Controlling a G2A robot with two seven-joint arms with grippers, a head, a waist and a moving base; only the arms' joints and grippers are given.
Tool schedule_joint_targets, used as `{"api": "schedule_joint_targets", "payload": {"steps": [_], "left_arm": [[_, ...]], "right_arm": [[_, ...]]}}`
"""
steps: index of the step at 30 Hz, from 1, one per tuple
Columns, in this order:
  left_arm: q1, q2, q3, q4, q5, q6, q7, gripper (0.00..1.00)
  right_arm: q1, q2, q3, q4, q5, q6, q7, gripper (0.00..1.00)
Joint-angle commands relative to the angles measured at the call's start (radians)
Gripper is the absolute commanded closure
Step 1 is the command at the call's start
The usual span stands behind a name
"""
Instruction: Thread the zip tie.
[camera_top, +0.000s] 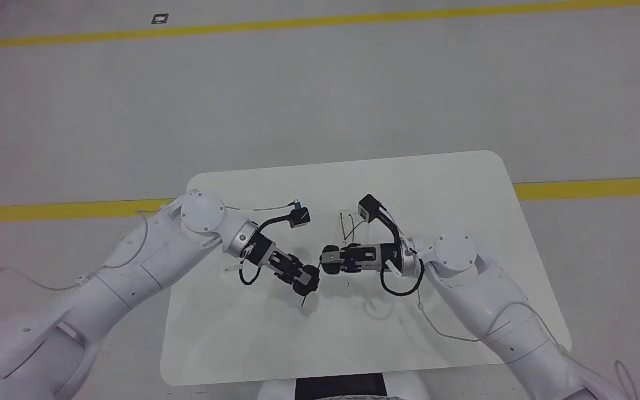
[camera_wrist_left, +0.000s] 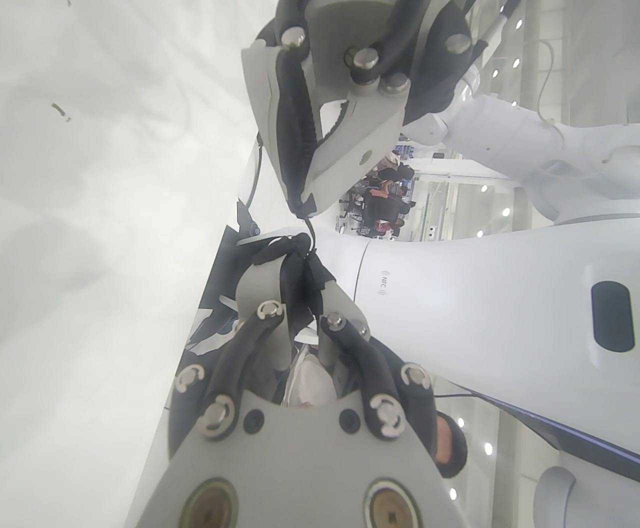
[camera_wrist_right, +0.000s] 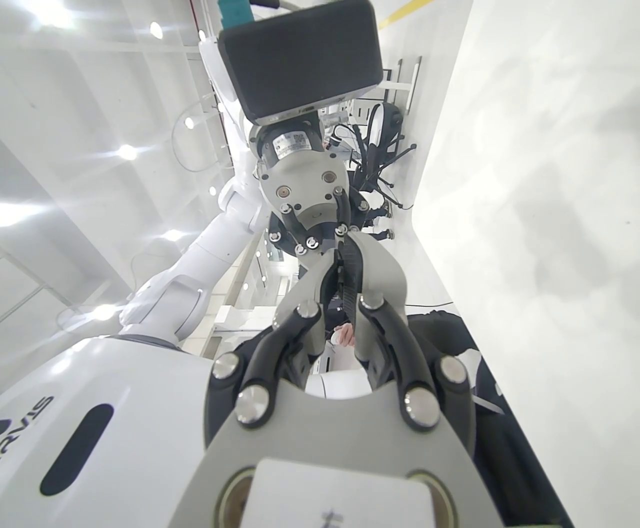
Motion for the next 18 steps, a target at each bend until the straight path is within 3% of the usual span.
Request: {"api": "schedule_joint_targets", "payload": {"steps": [1, 10, 18], "left_arm": [[0.0, 0.0, 0.0, 0.0, 0.0, 0.0, 0.0, 1.0], [0.0, 0.0, 0.0, 0.0, 0.0, 0.0, 0.0, 1.0], [0.0, 0.0, 0.0, 0.0, 0.0, 0.0, 0.0, 1.0]], "right_arm": [[0.001, 0.0, -0.001, 0.0, 0.001, 0.0, 0.001, 0.67], [0.002, 0.003, -0.007, -0.008, -0.002, 0.0, 0.004, 0.68], [0.002, 0.005, -0.015, -0.016, -0.007, -0.004, 0.008, 0.77]]}}
